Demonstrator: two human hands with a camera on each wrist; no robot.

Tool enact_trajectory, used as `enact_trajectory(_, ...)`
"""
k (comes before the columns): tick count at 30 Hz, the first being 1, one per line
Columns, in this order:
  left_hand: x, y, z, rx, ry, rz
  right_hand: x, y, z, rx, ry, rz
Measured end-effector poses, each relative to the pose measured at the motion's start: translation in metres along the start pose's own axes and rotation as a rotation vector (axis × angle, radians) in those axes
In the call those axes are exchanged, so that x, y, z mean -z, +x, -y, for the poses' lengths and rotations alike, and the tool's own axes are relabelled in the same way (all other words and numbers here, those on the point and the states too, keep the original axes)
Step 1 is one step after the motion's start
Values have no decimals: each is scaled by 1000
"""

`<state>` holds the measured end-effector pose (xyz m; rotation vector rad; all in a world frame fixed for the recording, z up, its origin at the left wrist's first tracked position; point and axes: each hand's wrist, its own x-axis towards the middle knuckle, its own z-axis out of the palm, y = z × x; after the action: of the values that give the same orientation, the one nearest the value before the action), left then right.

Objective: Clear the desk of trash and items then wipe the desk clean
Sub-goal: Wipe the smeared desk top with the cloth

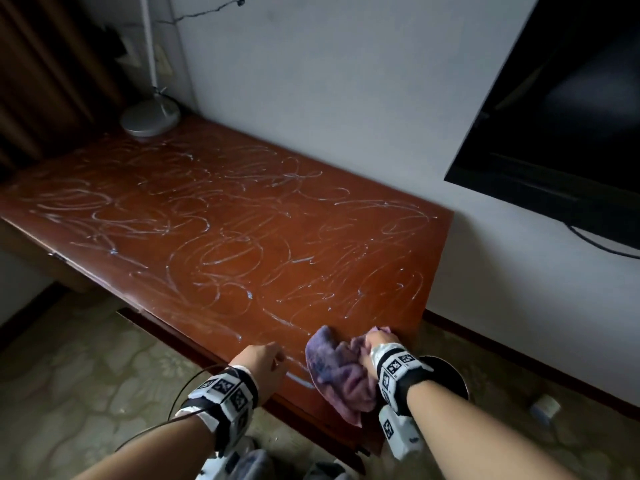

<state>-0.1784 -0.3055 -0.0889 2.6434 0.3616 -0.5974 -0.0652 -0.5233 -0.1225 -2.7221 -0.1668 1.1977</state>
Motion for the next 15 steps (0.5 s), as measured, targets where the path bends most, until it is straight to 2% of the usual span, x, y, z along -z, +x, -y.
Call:
enact_trajectory(2, 2, -1, 2, 7, -4, -16, 0, 10, 11, 48, 23, -52)
enact_trajectory(6, 5, -7, 3, -14, -15, -14, -15, -2, 17, 105, -53, 37)
enact_trajectory(7, 7, -7, 4, -14, -22, -18, -13, -7, 12, 78, -54, 63)
enact_trajectory(10, 14, -6, 8, -14, -33, -33, -4, -12, 5, 45, -71, 2)
enact_trajectory(13, 22, -5, 12, -22, -42, -42, -12, -20, 21, 18, -110, -55)
enact_trajectory(15, 27, -4, 16, -28, -46, -44, -27, -26, 32, -3, -89, 15)
